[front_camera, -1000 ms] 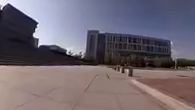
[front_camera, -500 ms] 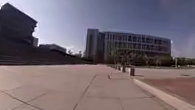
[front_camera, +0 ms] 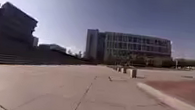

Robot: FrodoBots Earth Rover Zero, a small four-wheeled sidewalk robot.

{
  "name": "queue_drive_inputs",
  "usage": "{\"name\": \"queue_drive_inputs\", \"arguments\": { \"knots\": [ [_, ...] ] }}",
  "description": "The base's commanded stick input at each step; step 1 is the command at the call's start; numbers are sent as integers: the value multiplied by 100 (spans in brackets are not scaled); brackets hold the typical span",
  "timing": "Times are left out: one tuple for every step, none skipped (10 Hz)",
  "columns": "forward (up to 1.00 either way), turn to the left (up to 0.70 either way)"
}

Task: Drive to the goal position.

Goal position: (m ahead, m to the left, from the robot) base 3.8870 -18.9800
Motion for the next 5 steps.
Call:
{"name": "queue_drive_inputs", "arguments": {
  "knots": [
    [70,0],
    [70,0],
    [70,0],
    [70,0],
    [70,0]
  ]
}}
